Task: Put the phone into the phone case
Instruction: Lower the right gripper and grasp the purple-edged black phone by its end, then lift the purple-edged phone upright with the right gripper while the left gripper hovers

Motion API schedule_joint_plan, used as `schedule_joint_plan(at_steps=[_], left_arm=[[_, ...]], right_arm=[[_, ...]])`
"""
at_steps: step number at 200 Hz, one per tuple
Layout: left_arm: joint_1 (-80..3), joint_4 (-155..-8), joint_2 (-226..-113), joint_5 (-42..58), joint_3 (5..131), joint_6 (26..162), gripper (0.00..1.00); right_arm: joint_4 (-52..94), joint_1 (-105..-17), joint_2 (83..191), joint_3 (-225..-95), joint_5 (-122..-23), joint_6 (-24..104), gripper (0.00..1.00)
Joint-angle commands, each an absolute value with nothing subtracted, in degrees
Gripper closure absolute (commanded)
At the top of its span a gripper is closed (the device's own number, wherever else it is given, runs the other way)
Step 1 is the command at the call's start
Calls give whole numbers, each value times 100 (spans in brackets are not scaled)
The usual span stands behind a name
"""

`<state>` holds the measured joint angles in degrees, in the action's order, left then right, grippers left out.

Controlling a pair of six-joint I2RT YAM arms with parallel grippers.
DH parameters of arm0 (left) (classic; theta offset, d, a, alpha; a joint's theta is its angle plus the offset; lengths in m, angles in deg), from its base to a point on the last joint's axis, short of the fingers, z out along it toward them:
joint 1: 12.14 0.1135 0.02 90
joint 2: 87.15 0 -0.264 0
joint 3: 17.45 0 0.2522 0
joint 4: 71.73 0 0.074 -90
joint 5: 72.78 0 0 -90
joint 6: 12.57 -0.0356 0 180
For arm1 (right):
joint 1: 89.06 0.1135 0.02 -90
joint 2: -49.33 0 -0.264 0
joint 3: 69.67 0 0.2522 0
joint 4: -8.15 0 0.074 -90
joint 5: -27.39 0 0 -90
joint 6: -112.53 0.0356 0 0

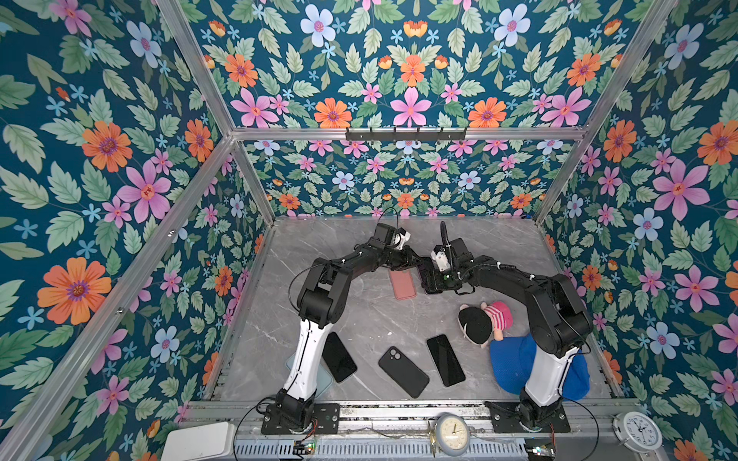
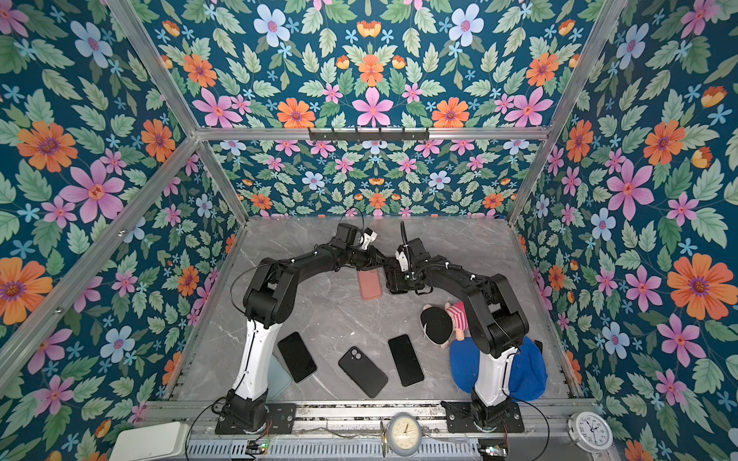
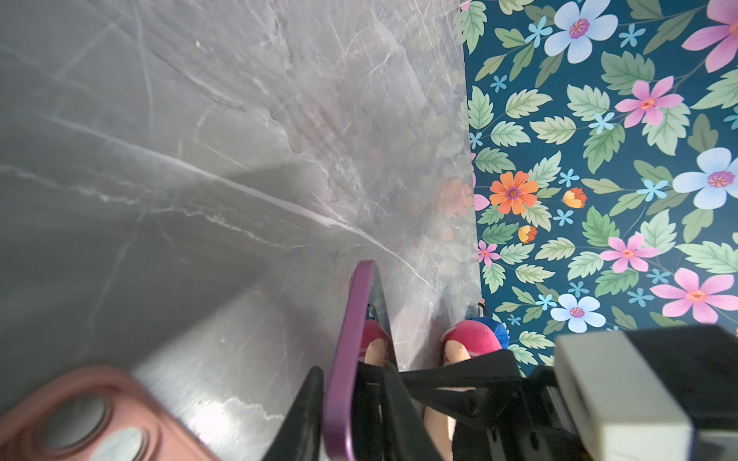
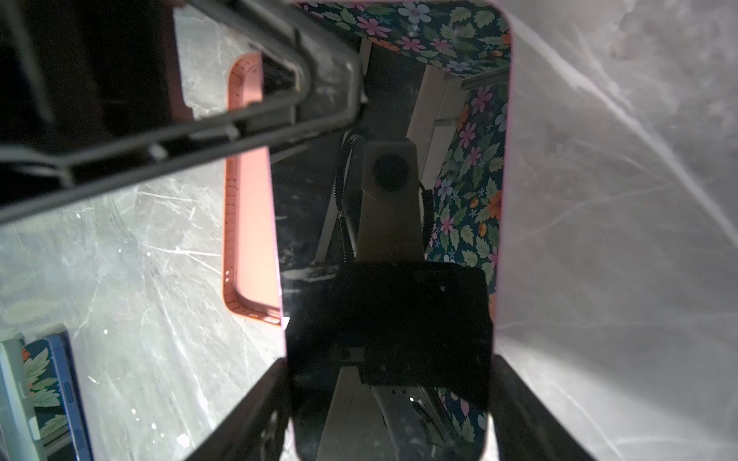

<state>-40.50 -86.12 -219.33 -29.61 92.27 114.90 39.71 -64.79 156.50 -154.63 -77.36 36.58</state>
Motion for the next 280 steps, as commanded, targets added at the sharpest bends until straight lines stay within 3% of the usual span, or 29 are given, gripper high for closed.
schedule_joint_plan(at_steps=[1, 85, 124, 141, 171, 206, 280], left_arm=[[-4036, -8361, -21890, -3079, 9146, 11535, 78], [-4027, -7962, -21752, -3138, 8805, 11736, 95], [-4012, -7504, -21553, -3124, 8415, 11980, 99], [-3979, -6928, -21375, -3050, 8161, 12341, 100], [-3961, -5793, -21175, -2872, 7692, 13081, 100], [-3847, -4742, -20996, -2656, 7215, 13820, 100], [-3712, -2729, -20985, -2663, 6909, 15544, 100]], right_arm=[[3869, -6459, 15631, -15496, -7791, 3585, 54], [3951, -6451, 15576, -15521, -8037, 3382, 44], [4332, -6453, 15194, -15525, -7826, 3507, 20], [4394, -6472, 14891, -15479, -7904, 4087, 16], [3472, -6542, 13946, -14786, -8112, 5787, 16], [1006, -6979, 13189, -13333, -8853, 7871, 16], [-1292, -7410, 13553, -12473, -9531, 9388, 26]])
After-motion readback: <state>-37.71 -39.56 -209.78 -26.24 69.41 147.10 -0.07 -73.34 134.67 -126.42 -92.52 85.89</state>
